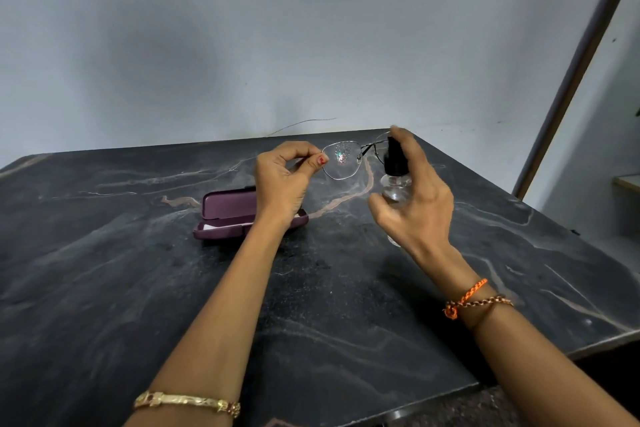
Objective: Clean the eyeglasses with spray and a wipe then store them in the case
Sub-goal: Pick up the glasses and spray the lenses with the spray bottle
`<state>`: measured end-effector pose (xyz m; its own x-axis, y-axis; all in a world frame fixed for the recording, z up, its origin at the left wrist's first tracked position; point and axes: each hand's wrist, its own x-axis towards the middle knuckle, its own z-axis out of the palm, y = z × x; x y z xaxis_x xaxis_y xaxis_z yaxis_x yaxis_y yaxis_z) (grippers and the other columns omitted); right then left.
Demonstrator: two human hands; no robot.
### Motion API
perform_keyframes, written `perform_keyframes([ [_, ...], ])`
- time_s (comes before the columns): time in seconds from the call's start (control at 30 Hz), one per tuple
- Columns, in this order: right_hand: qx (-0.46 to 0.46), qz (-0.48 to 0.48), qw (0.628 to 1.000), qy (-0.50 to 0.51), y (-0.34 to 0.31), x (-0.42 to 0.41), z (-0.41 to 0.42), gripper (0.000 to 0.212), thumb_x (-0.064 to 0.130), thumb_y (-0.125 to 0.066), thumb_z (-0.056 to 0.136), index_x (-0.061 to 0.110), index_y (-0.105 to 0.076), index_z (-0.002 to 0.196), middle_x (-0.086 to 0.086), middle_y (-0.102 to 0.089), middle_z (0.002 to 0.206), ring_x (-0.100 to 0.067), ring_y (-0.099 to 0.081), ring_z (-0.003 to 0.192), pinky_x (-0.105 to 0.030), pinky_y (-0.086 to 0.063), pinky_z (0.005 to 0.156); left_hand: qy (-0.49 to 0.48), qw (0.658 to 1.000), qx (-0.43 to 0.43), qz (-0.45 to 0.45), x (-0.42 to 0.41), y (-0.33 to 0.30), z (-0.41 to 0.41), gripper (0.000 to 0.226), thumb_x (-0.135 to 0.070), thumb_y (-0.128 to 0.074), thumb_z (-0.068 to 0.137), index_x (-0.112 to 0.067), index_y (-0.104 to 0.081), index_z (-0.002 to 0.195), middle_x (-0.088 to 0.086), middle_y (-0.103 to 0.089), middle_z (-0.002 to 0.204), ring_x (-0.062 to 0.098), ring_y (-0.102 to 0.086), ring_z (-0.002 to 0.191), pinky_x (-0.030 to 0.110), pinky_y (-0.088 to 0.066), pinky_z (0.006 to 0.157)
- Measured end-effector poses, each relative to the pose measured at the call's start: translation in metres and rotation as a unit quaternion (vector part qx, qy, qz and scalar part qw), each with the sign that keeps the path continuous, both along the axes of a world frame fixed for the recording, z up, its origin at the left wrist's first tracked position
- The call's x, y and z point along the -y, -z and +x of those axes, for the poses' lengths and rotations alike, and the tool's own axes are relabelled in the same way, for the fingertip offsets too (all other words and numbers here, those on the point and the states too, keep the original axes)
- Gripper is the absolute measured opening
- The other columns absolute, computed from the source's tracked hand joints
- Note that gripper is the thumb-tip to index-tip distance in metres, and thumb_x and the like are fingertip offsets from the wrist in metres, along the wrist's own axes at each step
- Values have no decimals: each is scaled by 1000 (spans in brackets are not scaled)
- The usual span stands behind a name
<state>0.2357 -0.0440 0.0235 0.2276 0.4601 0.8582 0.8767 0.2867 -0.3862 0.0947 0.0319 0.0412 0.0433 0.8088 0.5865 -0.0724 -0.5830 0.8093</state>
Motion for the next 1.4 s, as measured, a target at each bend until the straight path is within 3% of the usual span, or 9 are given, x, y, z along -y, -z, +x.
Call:
perform_keyframes([
  [0.13,-63,2,998,19,1,1,14,77,12,-56,61,43,-30,127,5,-63,88,-14,-46,59,-18,-33,54,-9,1000,22,-9,-4,2,-3,17,0,-70,70,-16,-67,72,-3,-63,74,2,-60,72,18,-52,73],
  [0.2,-69,2,997,36,-1,2,22,76,14,-54,61,43,-30,126,2,-64,87,-15,-47,60,-20,-33,58,-12,999,31,-6,-6,2,-5,16,-1,-70,69,-16,-67,73,-3,-64,74,-1,-60,71,14,-51,71],
  [0.47,3,-21,996,90,-3,2,31,68,9,-56,59,34,-36,119,11,-46,72,-19,-42,55,-19,-26,47,-18,999,34,0,-7,3,-5,14,-2,-71,68,-13,-68,77,-4,-64,74,-6,-60,70,10,-49,68],
  [0.63,-28,-23,996,79,-6,4,27,63,9,-54,58,34,-36,114,2,-53,69,-28,-48,55,-30,-43,50,-16,1000,22,5,-7,4,-5,14,-1,-71,69,-11,-67,77,-4,-63,74,-5,-60,70,10,-49,69],
  [0.87,-97,-5,992,78,1,-1,32,76,11,-55,60,40,-29,125,7,-53,77,-21,-48,58,-21,-32,52,-16,1000,23,9,-8,4,-6,15,-2,-71,69,-15,-67,77,-4,-64,75,-4,-60,71,13,-51,72],
  [1.07,-190,-5,982,12,9,-3,40,86,5,-57,61,37,-23,133,10,-50,62,-9,-48,50,-19,-40,50,-14,999,45,18,-6,5,-6,17,0,-70,69,-12,-67,81,-3,-63,74,-6,-60,69,8,-47,67],
  [1.17,-207,-10,978,-3,10,-5,39,88,3,-59,62,32,-21,136,7,-54,68,-18,-54,55,-26,-44,53,-11,998,53,21,-5,4,-7,17,0,-70,69,-14,-66,78,-4,-63,73,-7,-60,68,7,-47,66],
  [1.23,-211,-20,977,-15,10,-6,37,89,2,-59,63,32,-20,137,-5,-58,73,-25,-57,60,-31,-47,56,-9,998,58,22,-4,4,-8,18,0,-70,69,-16,-66,76,-4,-63,73,-7,-60,69,8,-47,66],
  [1.4,-212,-46,975,-43,14,-9,37,92,-1,-61,63,29,-18,138,-14,-58,77,-27,-59,63,-41,-51,63,-9,998,65,23,-4,5,-7,18,0,-70,69,-17,-66,75,-4,-63,73,-7,-60,68,8,-48,64],
])
